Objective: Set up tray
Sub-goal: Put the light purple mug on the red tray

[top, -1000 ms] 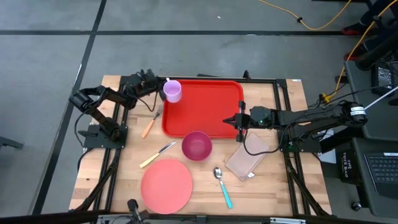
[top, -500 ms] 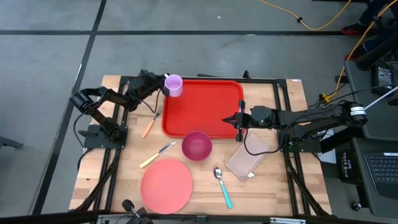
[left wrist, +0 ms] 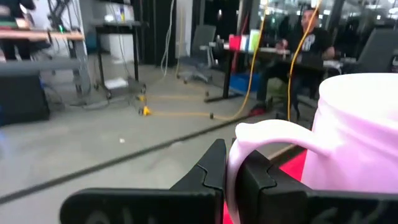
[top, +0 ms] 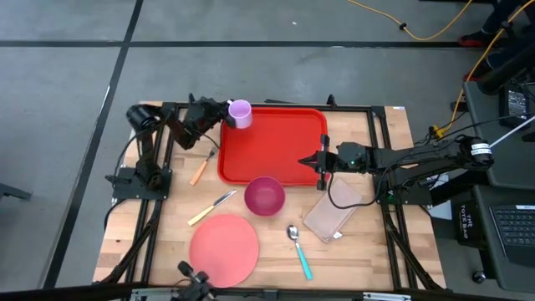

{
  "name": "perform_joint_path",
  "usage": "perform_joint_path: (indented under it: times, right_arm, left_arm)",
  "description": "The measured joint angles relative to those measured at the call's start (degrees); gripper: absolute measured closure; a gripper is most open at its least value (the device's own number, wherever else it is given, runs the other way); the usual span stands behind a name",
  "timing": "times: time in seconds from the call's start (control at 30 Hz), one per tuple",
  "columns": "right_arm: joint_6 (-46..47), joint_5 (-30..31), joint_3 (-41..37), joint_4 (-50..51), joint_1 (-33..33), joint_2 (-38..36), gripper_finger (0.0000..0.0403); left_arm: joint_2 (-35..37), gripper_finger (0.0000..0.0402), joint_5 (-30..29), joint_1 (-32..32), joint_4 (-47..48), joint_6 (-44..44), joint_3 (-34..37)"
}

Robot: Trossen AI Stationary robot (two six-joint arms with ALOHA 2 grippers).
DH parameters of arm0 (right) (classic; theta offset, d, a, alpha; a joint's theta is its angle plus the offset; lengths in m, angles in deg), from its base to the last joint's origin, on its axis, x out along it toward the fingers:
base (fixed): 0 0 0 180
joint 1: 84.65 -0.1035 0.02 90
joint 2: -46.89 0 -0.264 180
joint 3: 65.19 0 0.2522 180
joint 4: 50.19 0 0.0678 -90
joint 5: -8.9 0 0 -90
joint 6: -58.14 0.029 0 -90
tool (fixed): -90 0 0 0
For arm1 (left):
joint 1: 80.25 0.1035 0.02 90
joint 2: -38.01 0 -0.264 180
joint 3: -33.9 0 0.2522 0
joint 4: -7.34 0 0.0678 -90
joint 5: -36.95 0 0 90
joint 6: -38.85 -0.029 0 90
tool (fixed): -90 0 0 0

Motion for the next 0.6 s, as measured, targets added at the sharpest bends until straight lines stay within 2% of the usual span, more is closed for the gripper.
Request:
perform_joint_path:
  times: [0.1, 0.27, 0.6]
  right_arm:
    - [-0.07, 0.01, 0.00, 0.00, 0.00, 0.00, 0.0396]
    - [-0.22, 0.00, 0.02, 0.07, 0.00, 0.00, 0.0396]
    - [-0.24, -0.04, 0.02, 1.20, 0.00, 0.00, 0.0396]
  left_arm:
    - [-3.00, 0.0398, -0.46, -0.50, -0.59, 0.11, -2.14]
    - [-2.09, 0.0398, -1.73, -1.14, -1.99, -0.27, -2.01]
    - [-2.04, 0.0397, -14.45, -5.27, 0.41, 0.06, -1.97]
